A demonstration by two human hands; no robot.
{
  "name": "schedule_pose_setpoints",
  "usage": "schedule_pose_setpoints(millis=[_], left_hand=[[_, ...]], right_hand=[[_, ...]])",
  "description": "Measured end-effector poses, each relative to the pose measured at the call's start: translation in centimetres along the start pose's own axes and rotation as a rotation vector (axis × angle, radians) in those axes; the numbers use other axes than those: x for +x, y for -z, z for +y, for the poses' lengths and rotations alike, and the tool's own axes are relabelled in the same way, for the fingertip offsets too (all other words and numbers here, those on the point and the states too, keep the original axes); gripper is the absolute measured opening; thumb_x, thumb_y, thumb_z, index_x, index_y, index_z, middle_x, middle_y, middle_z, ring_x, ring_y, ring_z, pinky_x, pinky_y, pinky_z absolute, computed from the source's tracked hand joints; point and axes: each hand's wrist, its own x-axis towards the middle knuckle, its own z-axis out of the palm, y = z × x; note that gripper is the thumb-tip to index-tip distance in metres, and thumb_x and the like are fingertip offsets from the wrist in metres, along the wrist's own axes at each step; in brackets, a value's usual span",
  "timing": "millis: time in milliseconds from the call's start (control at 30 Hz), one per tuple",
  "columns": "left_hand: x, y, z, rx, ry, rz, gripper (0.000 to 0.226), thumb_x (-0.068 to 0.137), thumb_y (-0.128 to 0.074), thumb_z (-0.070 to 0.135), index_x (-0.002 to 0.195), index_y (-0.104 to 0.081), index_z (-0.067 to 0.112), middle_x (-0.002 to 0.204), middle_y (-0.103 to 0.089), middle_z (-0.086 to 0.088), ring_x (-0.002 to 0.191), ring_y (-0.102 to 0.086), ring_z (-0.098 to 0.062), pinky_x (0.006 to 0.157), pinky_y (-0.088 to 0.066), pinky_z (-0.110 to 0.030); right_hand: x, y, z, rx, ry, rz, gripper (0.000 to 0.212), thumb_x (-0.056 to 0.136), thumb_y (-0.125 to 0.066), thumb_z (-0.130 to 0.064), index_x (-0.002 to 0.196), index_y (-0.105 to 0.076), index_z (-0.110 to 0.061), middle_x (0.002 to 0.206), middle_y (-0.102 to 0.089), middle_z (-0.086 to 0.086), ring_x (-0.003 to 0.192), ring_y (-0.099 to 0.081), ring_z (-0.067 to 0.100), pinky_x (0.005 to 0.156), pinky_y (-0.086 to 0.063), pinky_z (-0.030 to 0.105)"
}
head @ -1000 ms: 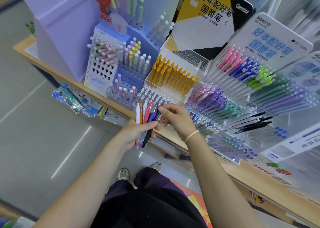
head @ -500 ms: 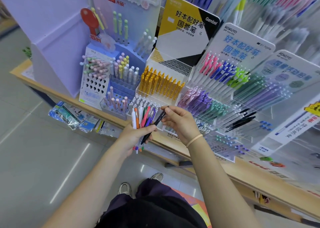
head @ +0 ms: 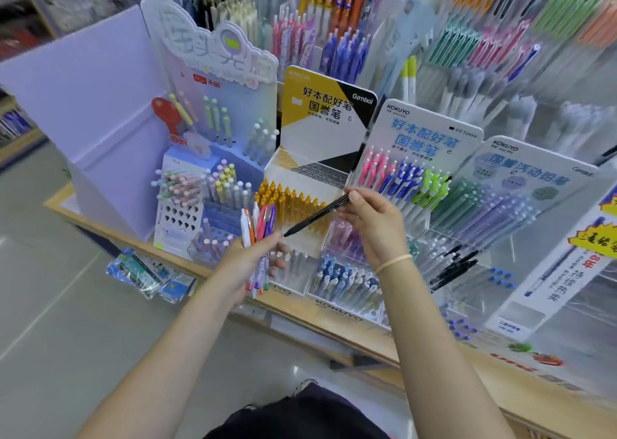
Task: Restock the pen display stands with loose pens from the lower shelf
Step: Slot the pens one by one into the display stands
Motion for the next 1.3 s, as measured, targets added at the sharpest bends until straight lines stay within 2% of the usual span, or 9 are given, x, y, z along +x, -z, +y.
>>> schedule_pose_setpoints(millis=[100, 167, 300, 400, 567, 800, 900, 1100, 1300], left_hand=[[1.1, -0.9, 1.9, -0.011, -0.037, 0.041, 0.034, 0.084, -0.069, 0.030, 0.107, -0.065, 0.004, 0.073, -0.066, -0.006, 0.054, -0.059, -0.016, 0.055, -0.052, -0.031], [1.9, -1.3, 2.7, -0.026, -0.063, 0.057, 0.022, 0.095, -0.062, 0.023, 0.108, -0.066, 0.005, 0.071, -0.060, -0.006, 0.052, -0.055, -0.016, 0.049, -0.050, -0.028], [3.0, -1.4, 3.4, -0.016, -0.102, 0.080, 0.019, 0.099, -0.059, 0.020, 0.109, -0.066, 0.005, 0.070, -0.060, -0.005, 0.054, -0.053, -0.017, 0.049, -0.048, -0.027], [4.0, -1.4, 4.0, -0.011, -0.127, 0.076, 0.021, 0.099, -0.059, 0.022, 0.110, -0.066, 0.006, 0.070, -0.060, -0.004, 0.054, -0.052, -0.017, 0.051, -0.048, -0.028], [6.5, -0.3, 5.8, -0.029, -0.139, 0.051, 0.020, 0.099, -0.060, 0.020, 0.109, -0.068, 0.006, 0.070, -0.061, -0.004, 0.052, -0.052, -0.017, 0.048, -0.046, -0.026], [9.5, 3.2, 8.2, -0.006, -0.065, -0.092, 0.033, 0.085, -0.069, 0.032, 0.108, -0.069, 0.008, 0.074, -0.062, -0.007, 0.054, -0.053, -0.019, 0.051, -0.047, -0.029], [10.5, 4.5, 9.5, 0.005, -0.057, -0.129, 0.018, 0.098, -0.061, 0.021, 0.107, -0.068, 0.007, 0.072, -0.063, -0.006, 0.051, -0.054, -0.017, 0.048, -0.047, -0.026], [11.5, 6.0, 10.5, 0.031, 0.011, -0.227, 0.014, 0.100, -0.059, 0.020, 0.106, -0.066, 0.009, 0.071, -0.063, -0.004, 0.051, -0.054, -0.015, 0.049, -0.047, -0.026], [12.8, 6.7, 11.6, 0.088, 0.036, -0.315, 0.015, 0.101, -0.058, 0.020, 0.106, -0.067, 0.009, 0.070, -0.064, -0.004, 0.053, -0.053, -0.016, 0.049, -0.048, -0.027]], right_hand=[[3.5, -0.1, -1.6, 0.020, 0.118, 0.051, 0.014, 0.096, -0.059, 0.000, 0.102, -0.070, -0.004, 0.092, -0.071, 0.012, 0.076, -0.069, 0.018, 0.076, -0.058, 0.027], [5.2, -1.1, -2.1, 0.005, 0.158, 0.064, 0.014, 0.095, -0.058, 0.003, 0.103, -0.069, -0.002, 0.093, -0.070, 0.013, 0.074, -0.070, 0.015, 0.073, -0.058, 0.024], [6.6, -3.1, -1.5, -0.118, 0.218, 0.092, 0.016, 0.094, -0.059, 0.003, 0.106, -0.070, 0.000, 0.098, -0.070, 0.015, 0.077, -0.070, 0.007, 0.070, -0.056, 0.018], [7.4, -4.0, -1.0, -0.172, 0.248, 0.125, 0.017, 0.094, -0.061, -0.001, 0.107, -0.072, -0.003, 0.100, -0.072, 0.013, 0.091, -0.071, 0.023, 0.080, -0.059, 0.027], [9.3, -6.0, -1.0, -0.170, 0.295, 0.202, 0.017, 0.094, -0.062, -0.002, 0.108, -0.071, -0.005, 0.095, -0.073, 0.005, 0.089, -0.071, 0.021, 0.083, -0.059, 0.031], [10.6, -10.0, -0.3, -0.271, 0.287, 0.320, 0.015, 0.094, -0.062, -0.003, 0.104, -0.072, -0.008, 0.085, -0.071, -0.003, 0.076, -0.069, 0.006, 0.080, -0.058, 0.028], [11.0, -11.1, -0.1, -0.388, 0.319, 0.357, 0.016, 0.096, -0.061, -0.005, 0.107, -0.073, -0.006, 0.089, -0.072, 0.001, 0.082, -0.071, 0.012, 0.082, -0.059, 0.030], [11.0, -12.8, -0.2, -0.569, 0.423, 0.376, 0.018, 0.096, -0.060, -0.007, 0.102, -0.072, -0.019, 0.087, -0.071, 0.000, 0.085, -0.069, 0.019, 0.083, -0.057, 0.031], [12.3, -14.6, -0.1, -0.671, 0.369, 0.353, 0.015, 0.096, -0.062, -0.011, 0.106, -0.072, -0.007, 0.093, -0.071, 0.003, 0.088, -0.069, 0.022, 0.086, -0.057, 0.042]])
